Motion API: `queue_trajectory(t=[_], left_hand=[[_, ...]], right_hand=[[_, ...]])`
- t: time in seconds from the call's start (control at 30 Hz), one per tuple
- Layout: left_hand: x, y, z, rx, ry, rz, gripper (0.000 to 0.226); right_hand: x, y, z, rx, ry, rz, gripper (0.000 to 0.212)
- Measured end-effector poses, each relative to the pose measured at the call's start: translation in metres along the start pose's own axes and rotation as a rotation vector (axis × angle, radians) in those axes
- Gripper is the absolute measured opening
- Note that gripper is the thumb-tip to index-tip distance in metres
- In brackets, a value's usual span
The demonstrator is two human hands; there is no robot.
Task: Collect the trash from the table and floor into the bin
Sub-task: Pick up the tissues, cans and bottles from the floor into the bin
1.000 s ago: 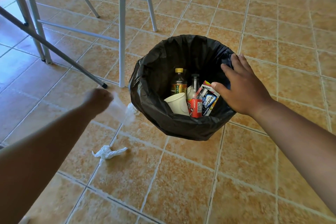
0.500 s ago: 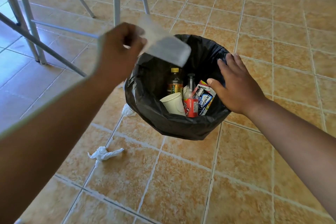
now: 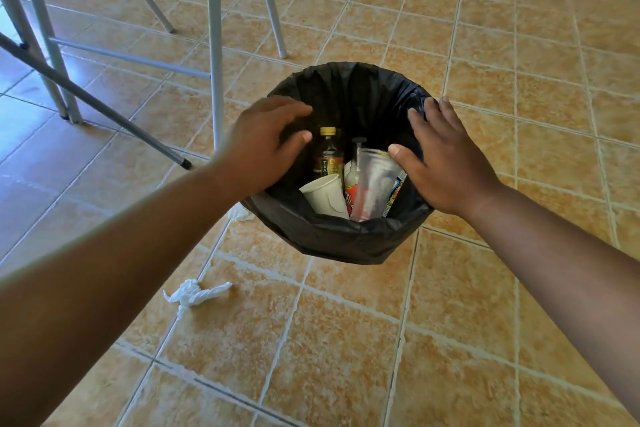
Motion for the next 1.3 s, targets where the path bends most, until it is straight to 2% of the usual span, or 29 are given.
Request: queue_trajectory(t=[0.1,0.17,0.33,0.43,0.5,0.57,0.67,0.77,0.83,0.87,0.93,1.03,1.13,1.2,1.3], left_hand=[[-0.005,-0.003,0.025,0.114,-0.081,0.001,0.058],[-0.011,-0.002,0.041,0.078,-0.160,0.001,0.063],[-0.037,-0.007,0.080,-0.056,-0.285,-0.153,0.055],[-0.063,-0.001,0.107,-0.017,-0.306,-0.126,0.053],[-0.087,0.016,0.127,0.039,-0.341,0.008,0.047],[-0.118,0.041,0.151,0.098,-0.437,0.252,0.039],[-0.176,0.073,0.178,0.238,-0.596,0.762,0.059],[-0.219,0.092,0.182,0.391,-0.597,1.137,0.077],[-0.236,0.102,0.175,0.375,-0.636,1.227,0.080],[-0.242,0.107,0.170,0.332,-0.670,1.234,0.078],[-0.250,0.117,0.161,0.328,-0.626,1.257,0.067],[-0.244,0.125,0.158,0.402,-0.474,1.235,0.044],[-0.219,0.113,0.171,0.341,-0.511,1.056,0.023],[-0.193,0.094,0.184,0.246,-0.583,0.811,0.018],[-0.145,0.057,0.185,0.076,-0.661,0.331,0.021]], right_hand=[[0.000,0.000,0.001,-0.005,-0.001,-0.004,0.078],[0.000,-0.001,0.001,-0.003,-0.001,-0.010,0.077],[0.000,-0.002,0.002,0.004,-0.001,-0.008,0.076],[0.000,-0.002,0.002,-0.001,0.006,0.000,0.076],[-0.001,-0.002,0.002,-0.002,0.007,0.005,0.076],[-0.001,-0.002,0.002,-0.003,0.009,0.008,0.076],[-0.001,-0.002,0.002,-0.010,0.012,0.013,0.077],[-0.002,-0.002,0.002,-0.008,0.012,0.011,0.076],[-0.002,-0.003,0.001,-0.007,0.013,0.009,0.075],[-0.001,-0.003,0.002,-0.007,0.013,0.008,0.076],[0.000,-0.003,0.002,-0.008,0.013,0.009,0.076],[-0.001,-0.002,0.002,-0.005,0.015,0.009,0.076],[-0.001,-0.002,0.001,0.000,0.013,0.005,0.075],[-0.001,-0.002,0.001,0.009,0.011,0.000,0.075],[0.000,-0.001,0.001,0.014,0.006,-0.005,0.074]])
Point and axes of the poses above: each hand's wrist, its own x-axis towards the middle knuckle, its own y-axis out of the palm, z = x × y, the point moved 6 cm from there along x, towards the middle knuckle, and after that the axes turned 6 degrees about y, right-handed, at the moved point
